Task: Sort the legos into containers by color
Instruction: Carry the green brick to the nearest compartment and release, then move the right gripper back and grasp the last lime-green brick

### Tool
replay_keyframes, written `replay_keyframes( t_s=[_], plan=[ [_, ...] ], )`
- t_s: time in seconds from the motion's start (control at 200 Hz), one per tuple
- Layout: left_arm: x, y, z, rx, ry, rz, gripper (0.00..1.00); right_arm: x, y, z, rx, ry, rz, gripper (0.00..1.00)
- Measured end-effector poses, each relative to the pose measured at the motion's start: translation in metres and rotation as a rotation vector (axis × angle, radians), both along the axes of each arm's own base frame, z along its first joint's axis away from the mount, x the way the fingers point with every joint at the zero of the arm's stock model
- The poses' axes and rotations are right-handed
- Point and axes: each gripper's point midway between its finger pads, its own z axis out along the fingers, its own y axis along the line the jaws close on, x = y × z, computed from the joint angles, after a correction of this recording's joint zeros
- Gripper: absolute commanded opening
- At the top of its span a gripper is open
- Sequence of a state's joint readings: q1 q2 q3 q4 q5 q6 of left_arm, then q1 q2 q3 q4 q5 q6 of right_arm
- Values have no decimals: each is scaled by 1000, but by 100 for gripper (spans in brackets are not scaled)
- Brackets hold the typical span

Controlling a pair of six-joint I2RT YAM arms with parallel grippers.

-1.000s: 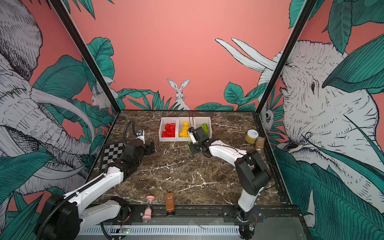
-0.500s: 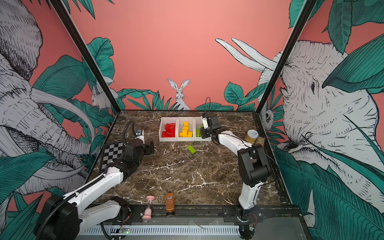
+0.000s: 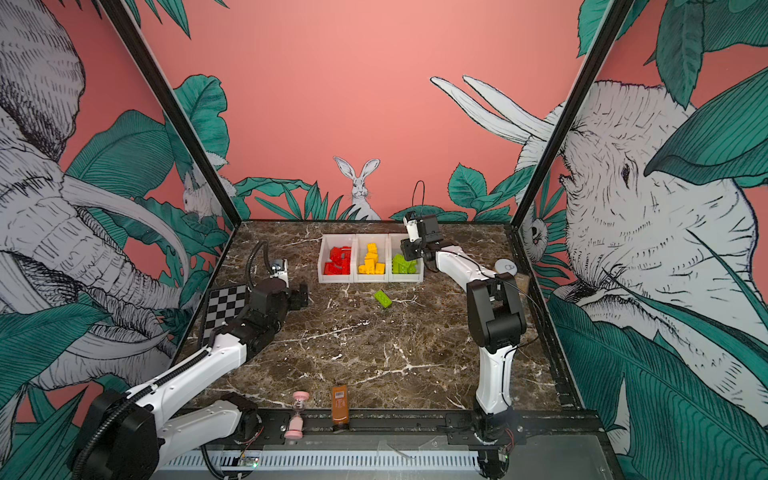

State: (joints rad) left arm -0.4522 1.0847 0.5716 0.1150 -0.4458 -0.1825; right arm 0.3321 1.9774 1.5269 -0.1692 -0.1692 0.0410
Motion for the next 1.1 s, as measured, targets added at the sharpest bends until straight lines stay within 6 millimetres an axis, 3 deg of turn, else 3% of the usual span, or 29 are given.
replay_keyframes(
  t_s=[0.13,0.22,0.38,0.515,0.62,0.735,1.1],
  plan=[
    [-1,1,-1,1,1,2,91,-5,-1,-1,-5,9,8,57],
    [-1,1,-1,1,0,3,91,-22,-4,-3,-9,33,18,60],
    [-2,2,0,0,-5,3,91,-82,-2,-12,-15,77,66,62],
    [-3,2,1,-2,-9,4,91,-142,23,-25,-23,96,165,64],
    [-3,2,0,-1,-7,4,91,-173,42,-35,-37,106,228,66],
    [-3,2,0,-2,-7,4,91,-179,48,-42,-46,112,239,67],
    [-3,3,0,-1,-7,5,91,-163,57,-80,-90,161,227,69]
  ],
)
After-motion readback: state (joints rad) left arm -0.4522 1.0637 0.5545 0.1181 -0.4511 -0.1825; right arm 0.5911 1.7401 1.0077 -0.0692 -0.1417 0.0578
